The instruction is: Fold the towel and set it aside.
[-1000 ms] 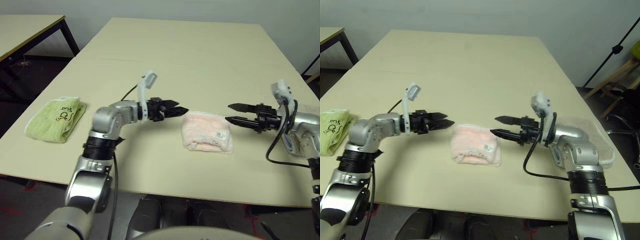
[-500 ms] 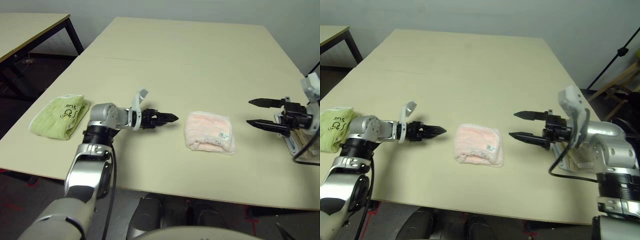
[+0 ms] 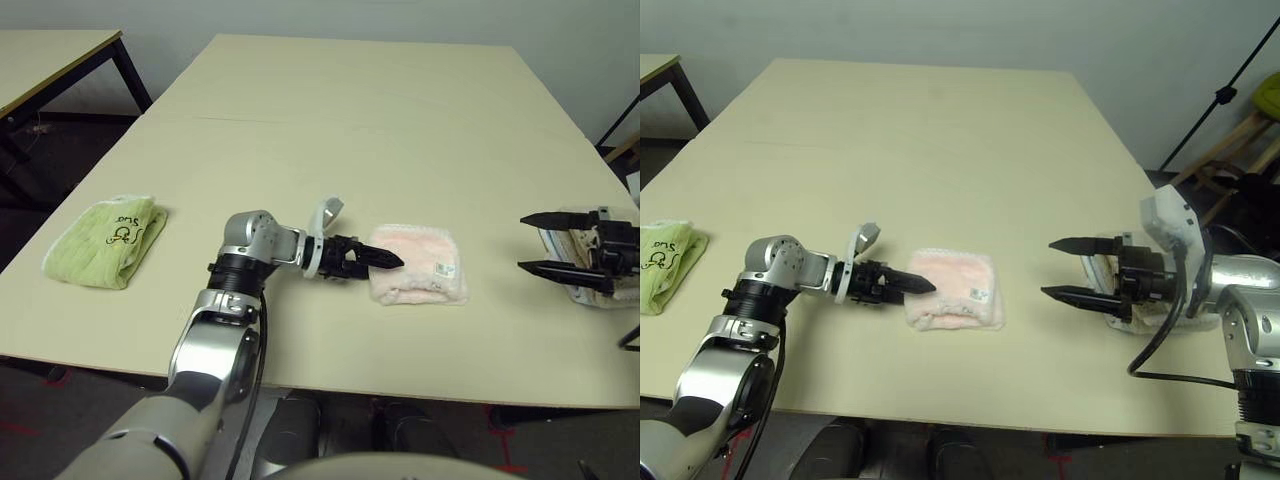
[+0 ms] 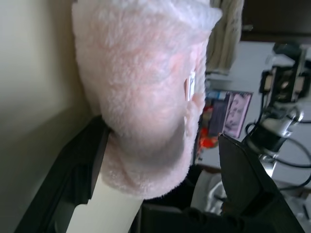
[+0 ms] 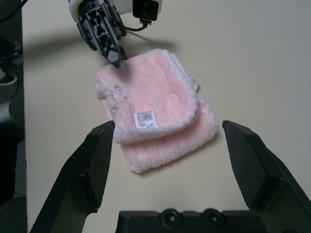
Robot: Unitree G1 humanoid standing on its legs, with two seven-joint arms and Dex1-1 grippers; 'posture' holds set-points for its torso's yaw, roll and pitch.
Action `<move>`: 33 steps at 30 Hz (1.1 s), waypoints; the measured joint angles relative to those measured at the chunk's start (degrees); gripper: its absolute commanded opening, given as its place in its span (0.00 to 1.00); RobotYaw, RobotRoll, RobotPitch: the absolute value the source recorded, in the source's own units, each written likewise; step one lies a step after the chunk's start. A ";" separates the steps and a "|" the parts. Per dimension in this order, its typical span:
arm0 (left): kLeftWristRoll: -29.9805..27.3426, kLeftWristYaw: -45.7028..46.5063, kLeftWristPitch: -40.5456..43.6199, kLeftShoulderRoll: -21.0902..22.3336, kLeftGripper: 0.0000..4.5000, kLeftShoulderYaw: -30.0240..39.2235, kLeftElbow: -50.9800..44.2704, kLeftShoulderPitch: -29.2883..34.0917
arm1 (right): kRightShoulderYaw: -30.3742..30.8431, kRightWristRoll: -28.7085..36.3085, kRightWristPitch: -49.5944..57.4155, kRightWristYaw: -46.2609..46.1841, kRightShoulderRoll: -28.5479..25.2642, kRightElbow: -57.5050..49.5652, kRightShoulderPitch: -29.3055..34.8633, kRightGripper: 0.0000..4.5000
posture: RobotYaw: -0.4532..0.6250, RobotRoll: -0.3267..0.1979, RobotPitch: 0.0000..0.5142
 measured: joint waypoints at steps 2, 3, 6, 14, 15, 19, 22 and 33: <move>0.01 1.36 -0.42 -0.46 0.96 1.19 0.74 -0.02 | 0.00 0.00 0.02 -0.40 0.00 0.00 0.09 1.00 | 0.47 0.62 0.21; 0.07 2.11 -0.66 -0.59 0.91 1.51 0.82 -0.02 | 0.00 0.00 0.02 -0.50 0.02 0.00 0.10 1.00 | 0.48 0.62 0.20; 0.57 4.70 -2.04 -1.74 0.71 1.84 0.98 0.06 | 0.09 0.00 0.02 -0.90 0.45 0.01 -0.18 1.00 | 0.48 0.62 0.19; 0.63 9.05 -3.33 -4.91 0.07 4.29 0.79 1.00 | 0.58 -0.15 0.00 -1.11 0.76 0.28 -1.02 1.00 | 0.49 0.62 0.19; 0.43 9.36 -3.57 -5.06 0.01 5.05 0.75 1.06 | 0.71 -0.18 0.00 -1.20 0.83 0.32 -1.04 1.00 | 0.50 0.62 0.18; -1.47 11.25 -4.94 -5.18 0.00 10.55 0.51 1.04 | 1.70 -0.23 0.00 -1.71 1.96 0.22 -1.01 1.00 | 0.50 0.62 0.18; -3.57 13.79 -6.67 -4.31 0.00 16.35 -2.33 1.07 | 2.17 -0.23 0.00 -2.02 2.28 0.15 -0.98 1.00 | 0.53 0.62 0.18; -14.07 25.90 -8.75 3.02 0.00 34.45 -23.37 1.55 | 5.51 -3.14 -3.96 0.29 4.75 7.97 -6.14 1.00 | 0.63 0.62 0.16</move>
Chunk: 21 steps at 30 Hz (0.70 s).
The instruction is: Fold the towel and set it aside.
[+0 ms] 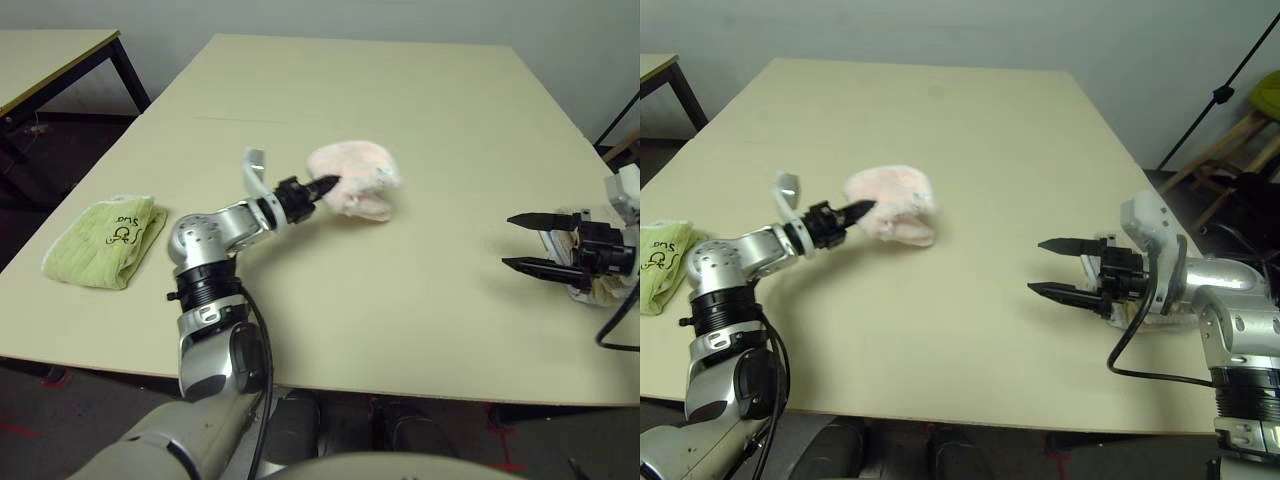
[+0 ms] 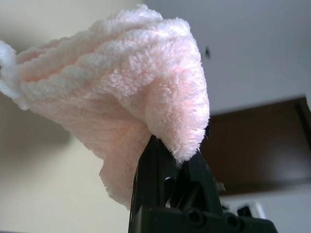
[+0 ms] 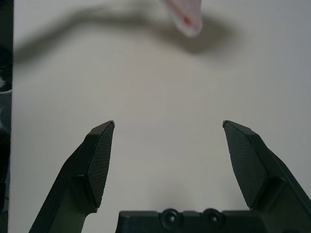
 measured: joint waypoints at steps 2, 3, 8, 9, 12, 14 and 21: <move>-1.16 1.28 -1.03 2.83 0.00 1.55 -2.17 0.16 | 1.52 -1.01 -1.33 1.05 0.72 2.82 -2.01 1.00 | 0.65 0.62 0.15; -1.61 1.78 -1.66 4.31 0.00 2.40 -2.98 0.26 | 1.97 -1.49 -2.00 1.60 1.24 4.14 -3.06 1.00 | 0.66 0.62 0.14; -3.53 4.26 -5.29 11.80 0.00 6.37 -6.40 2.64 | 4.47 -3.60 -4.48 3.81 3.30 9.41 -8.67 1.00 | 0.69 0.62 0.14; -3.75 4.76 -6.02 12.58 0.00 7.22 -6.55 3.21 | 4.69 -3.85 -4.67 4.09 3.40 10.01 -9.35 1.00 | 0.69 0.62 0.14; -4.44 6.08 -8.18 14.50 0.00 9.04 -7.65 6.05 | 5.72 -4.58 -4.87 4.51 4.16 10.34 -10.62 1.00 | 0.68 0.62 0.14; -5.45 6.79 -9.48 15.71 0.00 10.15 -8.62 8.63 | 5.99 -4.63 -4.45 4.47 4.73 9.86 -10.63 1.00 | 0.68 0.62 0.14; -5.58 1.10 -17.24 20.01 0.00 10.87 -5.41 19.76 | 6.10 -4.52 -2.03 3.99 5.41 6.19 -9.33 1.00 | 0.68 0.62 0.15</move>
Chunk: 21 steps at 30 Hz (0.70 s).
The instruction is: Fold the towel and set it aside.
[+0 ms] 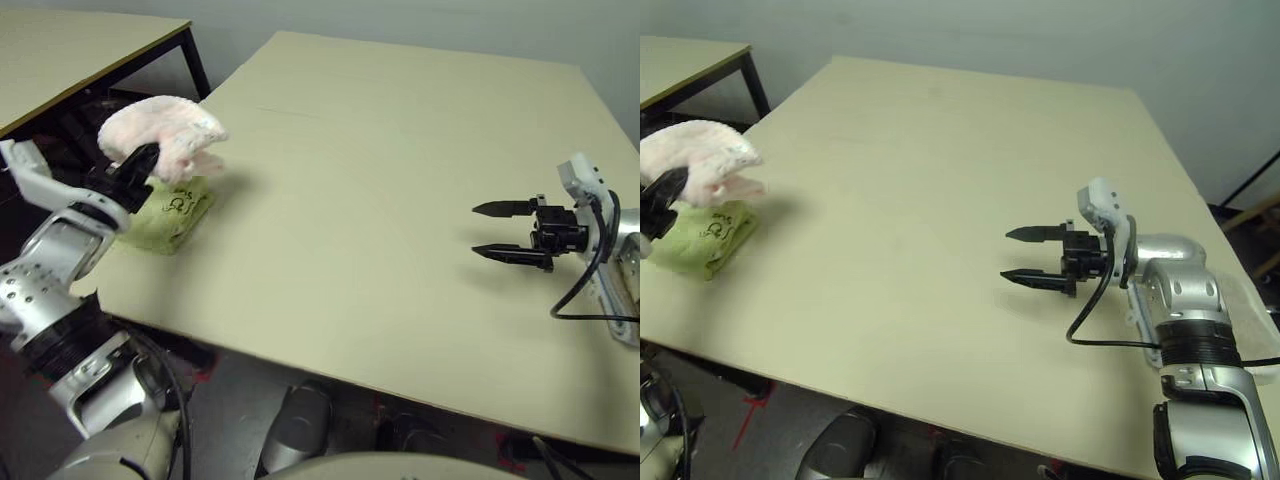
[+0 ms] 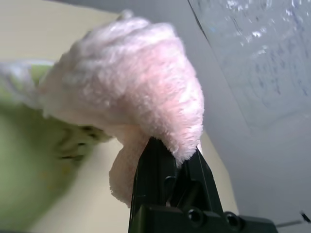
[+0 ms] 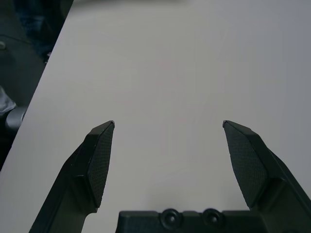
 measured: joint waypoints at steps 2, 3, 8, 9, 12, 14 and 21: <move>1.27 -2.98 -3.32 1.24 0.00 -1.35 3.77 1.99 | 0.00 0.01 0.35 -0.05 0.42 -0.68 0.16 1.00 | 0.67 0.62 0.16; 1.83 -3.89 -4.26 1.49 0.00 -2.03 5.74 2.47 | 0.00 0.01 0.63 -0.07 0.47 -0.75 0.17 1.00 | 0.67 0.62 0.16; 3.98 -7.25 -6.46 1.90 0.13 -6.94 13.80 2.96 | 0.00 0.06 2.09 -0.38 0.78 -2.61 0.17 1.00 | 0.66 0.62 0.17; 4.45 -7.60 -6.90 2.40 0.19 -7.96 15.24 2.71 | 0.00 0.14 2.48 -0.51 0.79 -3.01 0.21 1.00 | 0.66 0.62 0.17; 5.69 -8.17 -8.47 3.25 0.40 -9.35 18.45 1.45 | -0.04 0.45 3.52 -0.70 0.80 -4.28 1.00 1.00 | 0.66 0.62 0.18; 6.26 -8.52 -9.01 4.92 0.55 -10.07 20.01 1.14 | -0.03 0.86 4.29 -0.83 0.88 -5.45 1.71 1.00 | 0.66 0.62 0.18; 6.39 -7.33 -7.39 8.78 1.00 -9.77 15.67 4.29 | -0.11 1.85 6.28 -2.08 0.91 -8.44 3.56 1.00 | 0.67 0.62 0.17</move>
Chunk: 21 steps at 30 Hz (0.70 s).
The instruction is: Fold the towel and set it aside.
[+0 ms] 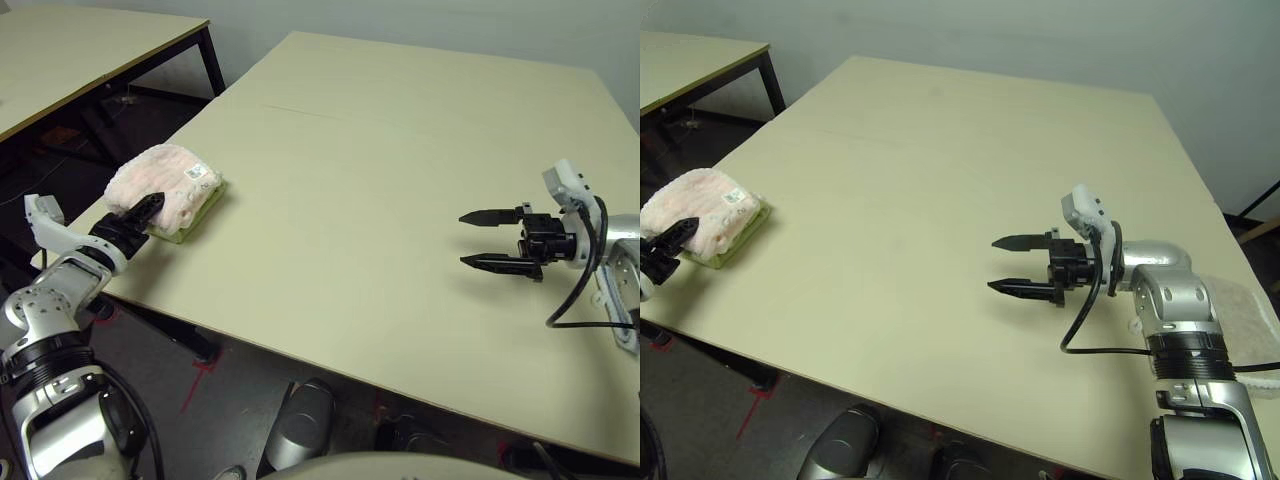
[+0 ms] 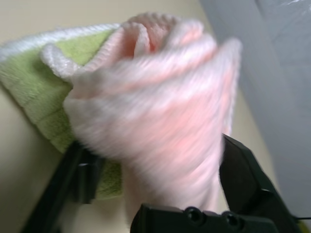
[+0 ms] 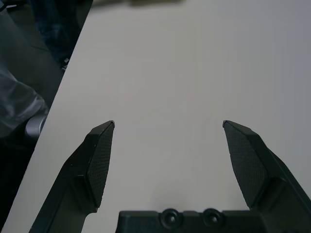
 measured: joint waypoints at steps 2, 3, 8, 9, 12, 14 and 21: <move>-0.47 1.12 1.58 0.55 1.00 0.66 -3.12 1.81 | -0.03 0.16 0.48 -0.36 0.05 -0.72 0.52 1.00 | 0.67 0.62 0.16; -0.79 1.48 2.46 0.75 1.00 1.07 -4.98 2.93 | -0.02 0.20 0.59 -0.49 0.10 -0.90 0.65 1.00 | 0.68 0.62 0.16; -2.07 1.46 7.32 3.75 1.00 1.48 -14.21 10.68 | -0.05 0.48 1.04 -0.80 0.15 -1.10 0.89 1.00 | 0.69 0.62 0.14; -2.20 1.29 8.00 4.23 1.00 1.49 -15.65 12.08 | -0.06 0.54 1.15 -1.00 0.17 -1.08 0.86 1.00 | 0.69 0.62 0.14; -3.86 0.92 10.51 5.15 1.00 2.18 -20.06 14.27 | -0.52 1.57 2.11 -2.03 0.66 -1.08 0.65 1.00 | 0.69 0.62 0.15; -5.11 0.37 12.20 6.64 1.00 2.54 -23.57 15.73 | -1.26 2.82 3.15 -3.37 1.31 -1.16 0.58 1.00 | 0.70 0.62 0.14; -6.92 -2.69 14.17 12.87 1.00 1.21 -31.71 15.59 | -8.60 6.30 6.47 -15.54 5.18 -3.32 2.20 1.00 | 0.70 0.62 0.16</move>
